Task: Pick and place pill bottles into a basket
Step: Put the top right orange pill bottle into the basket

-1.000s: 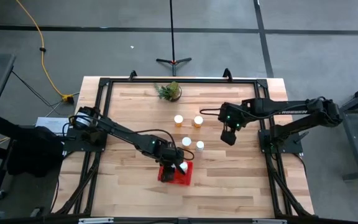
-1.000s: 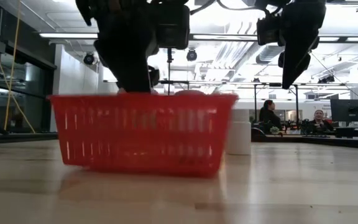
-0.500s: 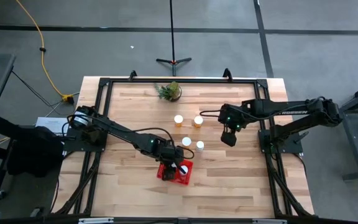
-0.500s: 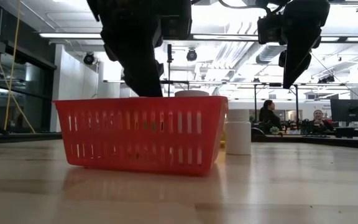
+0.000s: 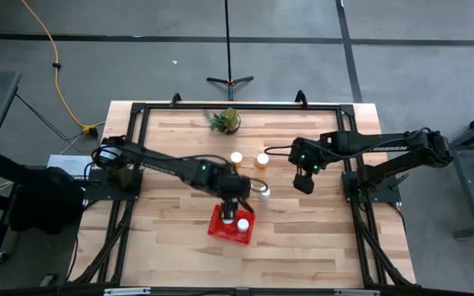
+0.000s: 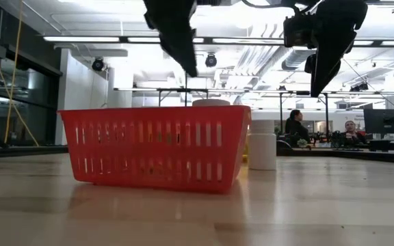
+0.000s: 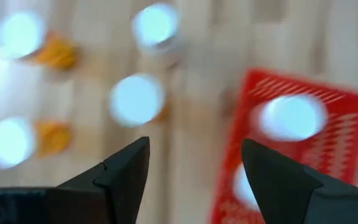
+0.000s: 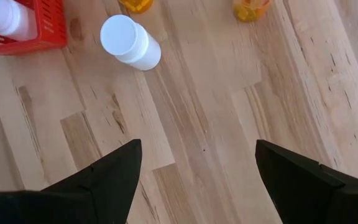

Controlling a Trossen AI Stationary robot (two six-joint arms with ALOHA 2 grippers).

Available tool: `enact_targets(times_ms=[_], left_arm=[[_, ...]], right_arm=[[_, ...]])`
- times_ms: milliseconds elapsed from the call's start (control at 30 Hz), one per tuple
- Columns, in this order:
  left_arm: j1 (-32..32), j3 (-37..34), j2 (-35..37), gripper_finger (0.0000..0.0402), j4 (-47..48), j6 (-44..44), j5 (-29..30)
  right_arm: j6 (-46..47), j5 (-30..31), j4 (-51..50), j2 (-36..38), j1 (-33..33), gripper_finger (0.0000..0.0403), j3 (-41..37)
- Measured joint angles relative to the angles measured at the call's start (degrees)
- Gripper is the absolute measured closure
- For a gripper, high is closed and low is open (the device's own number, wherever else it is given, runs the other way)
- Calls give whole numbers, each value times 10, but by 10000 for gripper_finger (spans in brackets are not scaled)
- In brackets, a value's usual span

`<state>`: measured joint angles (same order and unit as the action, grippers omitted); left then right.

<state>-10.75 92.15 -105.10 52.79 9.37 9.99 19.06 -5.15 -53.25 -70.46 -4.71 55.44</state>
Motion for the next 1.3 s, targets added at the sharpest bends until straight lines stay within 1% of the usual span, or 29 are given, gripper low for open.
enact_targets(times_ms=[133, 233, 467, 633, 733, 967, 1033, 1200, 1300], left_arm=[[29, 30, 0, 115, 103, -10, 14], [46, 37, 2, 115, 142, -18, 13], [83, 37, 30, 115, 151, -17, 0], [105, 29, 59, 115, 141, -11, 0], [115, -15, 97, 115, 121, 1, -3], [127, -195, 236, 115, 6, 59, -28], [126, -240, 275, 115, -19, 76, -33], [126, -316, 346, 115, -50, 103, -39], [126, -333, 364, 115, -52, 104, -42]], right_arm=[[-10, 0, 0, 0, 0, 98, 0], [-25, 2, 0, 0, 0, 98, 0], [-70, -12, 0, 1, -2, 98, 0], [-81, -25, 2, 16, -2, 98, 0], [-82, -24, 4, 46, -2, 98, 0], [-60, 6, 9, 145, -2, 98, 0], [-53, 27, 10, 167, -2, 98, 0], [-47, 86, 10, 184, -2, 98, 0], [-57, 94, 12, 173, -5, 98, 0]])
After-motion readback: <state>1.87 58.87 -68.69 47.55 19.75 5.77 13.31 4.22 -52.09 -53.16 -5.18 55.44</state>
